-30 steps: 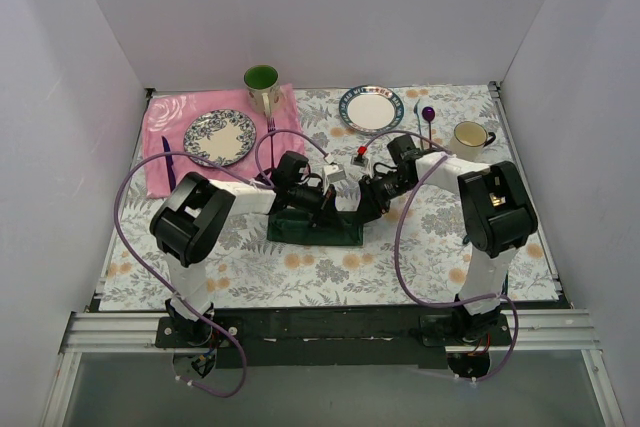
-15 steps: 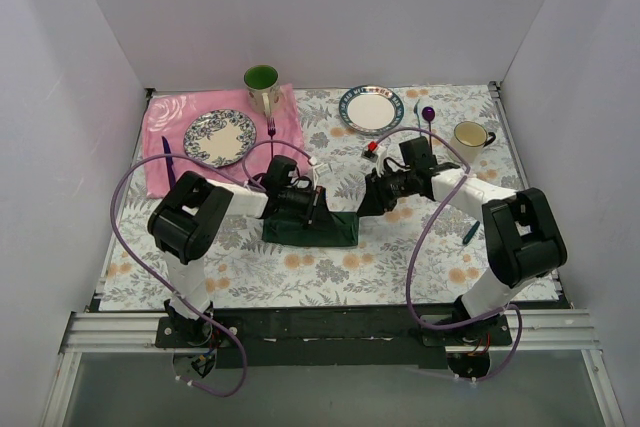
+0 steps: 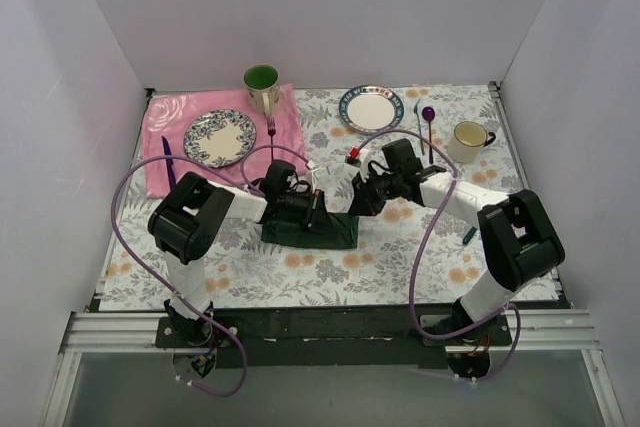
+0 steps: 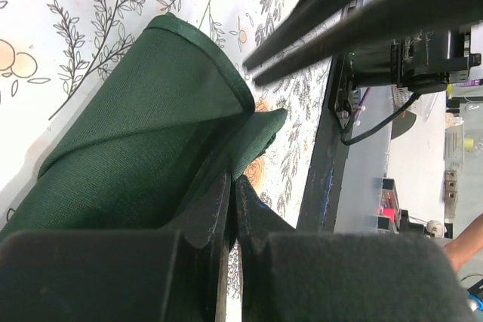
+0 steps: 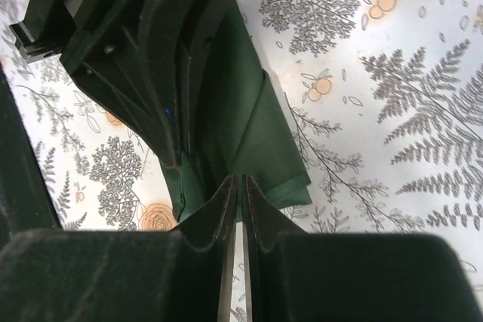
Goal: Fold the napkin into a case and place the utensils inside
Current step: Pick up the top corner of the smaller rectangle folded napkin from the center of the board, then stuff the top corner of the smaller-rectangle-folded napkin into the folded napkin.
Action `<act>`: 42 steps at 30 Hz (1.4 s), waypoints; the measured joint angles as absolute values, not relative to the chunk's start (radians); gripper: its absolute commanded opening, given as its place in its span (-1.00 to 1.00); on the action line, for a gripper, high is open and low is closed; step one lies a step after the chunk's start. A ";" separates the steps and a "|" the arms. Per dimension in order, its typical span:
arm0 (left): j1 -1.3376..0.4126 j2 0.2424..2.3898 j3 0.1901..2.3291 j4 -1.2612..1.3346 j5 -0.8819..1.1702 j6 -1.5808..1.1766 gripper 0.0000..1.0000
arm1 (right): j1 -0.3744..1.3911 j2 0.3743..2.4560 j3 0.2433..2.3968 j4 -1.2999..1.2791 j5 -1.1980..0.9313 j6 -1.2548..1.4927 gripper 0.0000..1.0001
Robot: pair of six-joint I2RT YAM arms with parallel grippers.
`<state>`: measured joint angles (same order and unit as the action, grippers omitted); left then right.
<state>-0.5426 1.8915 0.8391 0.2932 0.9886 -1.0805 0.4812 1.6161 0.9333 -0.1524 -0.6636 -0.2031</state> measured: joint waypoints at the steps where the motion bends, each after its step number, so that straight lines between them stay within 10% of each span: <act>1: -0.543 1.892 0.837 0.294 0.987 -1.080 -1.00 | 0.501 1.616 0.933 -0.151 -0.643 -0.210 -0.61; 34: -0.543 1.912 0.826 0.300 0.984 -1.079 -1.00 | 0.725 1.612 0.870 -0.086 -0.297 -0.322 -0.33; 42: -0.543 1.925 0.826 0.302 0.984 -1.085 -1.00 | 0.745 1.612 0.868 -0.086 -0.249 -0.339 -0.72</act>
